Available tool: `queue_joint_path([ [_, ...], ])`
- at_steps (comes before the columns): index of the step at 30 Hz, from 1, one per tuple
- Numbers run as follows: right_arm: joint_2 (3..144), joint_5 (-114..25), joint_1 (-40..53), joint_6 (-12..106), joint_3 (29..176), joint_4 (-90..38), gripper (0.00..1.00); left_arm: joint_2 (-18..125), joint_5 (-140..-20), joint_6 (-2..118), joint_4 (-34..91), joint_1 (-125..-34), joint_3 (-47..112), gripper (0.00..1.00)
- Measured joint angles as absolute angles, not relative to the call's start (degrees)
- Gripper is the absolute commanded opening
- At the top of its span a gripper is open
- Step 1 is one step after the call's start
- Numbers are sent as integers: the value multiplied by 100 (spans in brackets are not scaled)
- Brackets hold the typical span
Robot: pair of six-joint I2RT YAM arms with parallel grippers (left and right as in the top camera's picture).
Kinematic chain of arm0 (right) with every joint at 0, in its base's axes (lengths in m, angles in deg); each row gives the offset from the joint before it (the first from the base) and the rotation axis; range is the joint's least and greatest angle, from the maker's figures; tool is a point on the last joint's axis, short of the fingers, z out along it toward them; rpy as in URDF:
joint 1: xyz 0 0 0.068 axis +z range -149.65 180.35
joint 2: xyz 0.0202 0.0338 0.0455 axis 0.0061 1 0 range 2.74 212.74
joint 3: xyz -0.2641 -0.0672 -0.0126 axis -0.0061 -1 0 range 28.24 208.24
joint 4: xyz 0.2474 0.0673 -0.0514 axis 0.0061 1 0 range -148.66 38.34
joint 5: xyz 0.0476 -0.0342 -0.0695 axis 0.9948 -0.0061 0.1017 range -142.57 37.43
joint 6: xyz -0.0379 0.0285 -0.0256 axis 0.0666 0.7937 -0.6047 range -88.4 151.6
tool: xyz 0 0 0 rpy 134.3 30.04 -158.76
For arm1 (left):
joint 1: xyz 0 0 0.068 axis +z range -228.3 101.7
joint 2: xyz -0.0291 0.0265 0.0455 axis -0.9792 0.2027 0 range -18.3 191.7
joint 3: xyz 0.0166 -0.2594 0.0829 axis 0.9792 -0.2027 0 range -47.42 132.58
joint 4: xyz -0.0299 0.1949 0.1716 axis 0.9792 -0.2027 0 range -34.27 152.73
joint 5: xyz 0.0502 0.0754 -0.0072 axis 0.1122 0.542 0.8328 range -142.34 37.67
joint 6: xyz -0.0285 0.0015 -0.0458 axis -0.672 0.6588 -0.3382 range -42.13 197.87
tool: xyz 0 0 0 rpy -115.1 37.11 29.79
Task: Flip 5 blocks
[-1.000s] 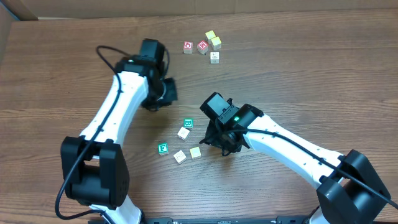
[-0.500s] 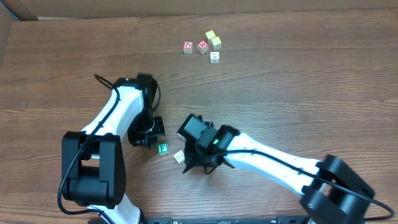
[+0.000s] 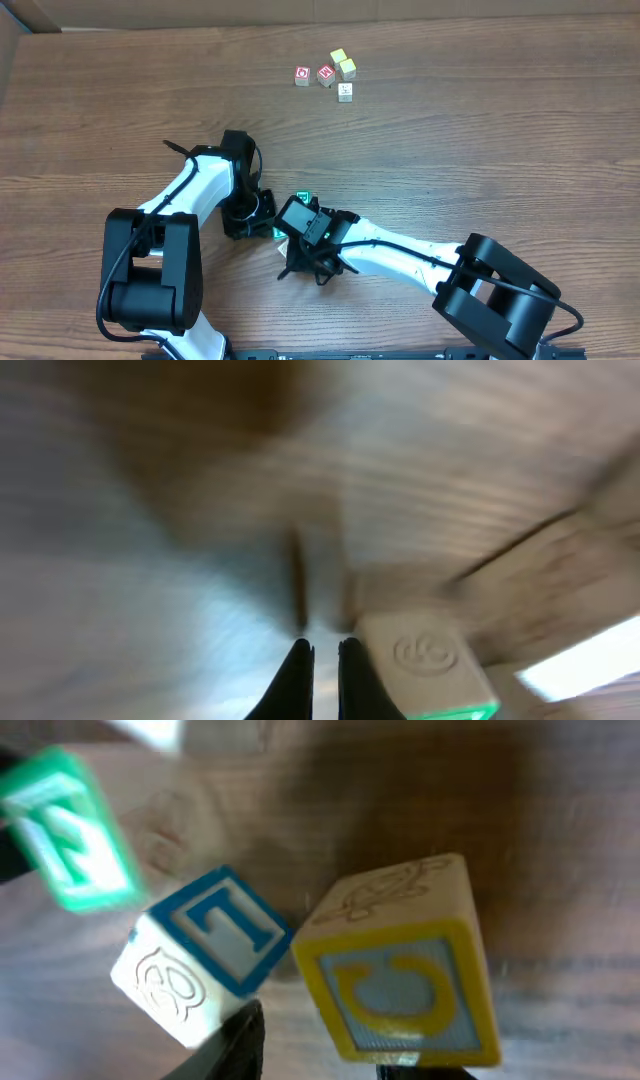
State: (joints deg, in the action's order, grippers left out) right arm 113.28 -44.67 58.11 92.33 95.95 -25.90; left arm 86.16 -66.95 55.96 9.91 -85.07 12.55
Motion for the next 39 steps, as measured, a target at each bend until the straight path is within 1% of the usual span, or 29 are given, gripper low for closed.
queue_joint_path([
  [6,11398,-4915,5649,9395,9595,-3084,34,8616,-6998,5506,1739,-8507,1250,4],
  [11,11422,-5420,5413,9620,9595,-3220,31,8616,-7075,5338,2313,-8507,1248,4],
  [12,11478,-5599,5288,9668,9592,-3465,30,8616,-7084,5290,2438,-8507,1248,4],
  [18,11725,-5848,4960,9646,9595,-4394,30,8616,-7079,5159,3148,-8507,1248,4],
  [23,11778,-5890,4678,9319,9595,-4608,31,8616,-7049,5119,3500,-8507,1246,4],
  [24,11778,-5874,4595,9198,9606,-4610,31,8616,-7009,5119,3537,-8507,1246,4],
  [25,11782,-5844,4508,9067,9636,-4586,35,8616,-6957,5119,3531,-8507,1259,4],
  [28,11798,-5474,4123,8505,9964,-4267,43,8616,-6806,5126,3030,-8507,1497,4],
  [29,11800,-5289,3972,8315,10194,-3954,45,8616,-6747,5143,2746,-8507,1668,4],
  [33,11798,-4674,3382,7618,11383,-2286,45,8619,-6491,5283,1352,-8507,2811,4],
  [35,11765,-4510,3144,7279,11911,-1502,47,8616,-6358,5329,781,-8507,3429,4],
  [37,11677,-4438,2987,6927,12274,-864,50,8606,-6271,5390,421,-8505,3829,4],
  [39,11592,-4386,2930,6674,12436,-579,50,8577,-6203,5421,191,-8507,4006,4],
])
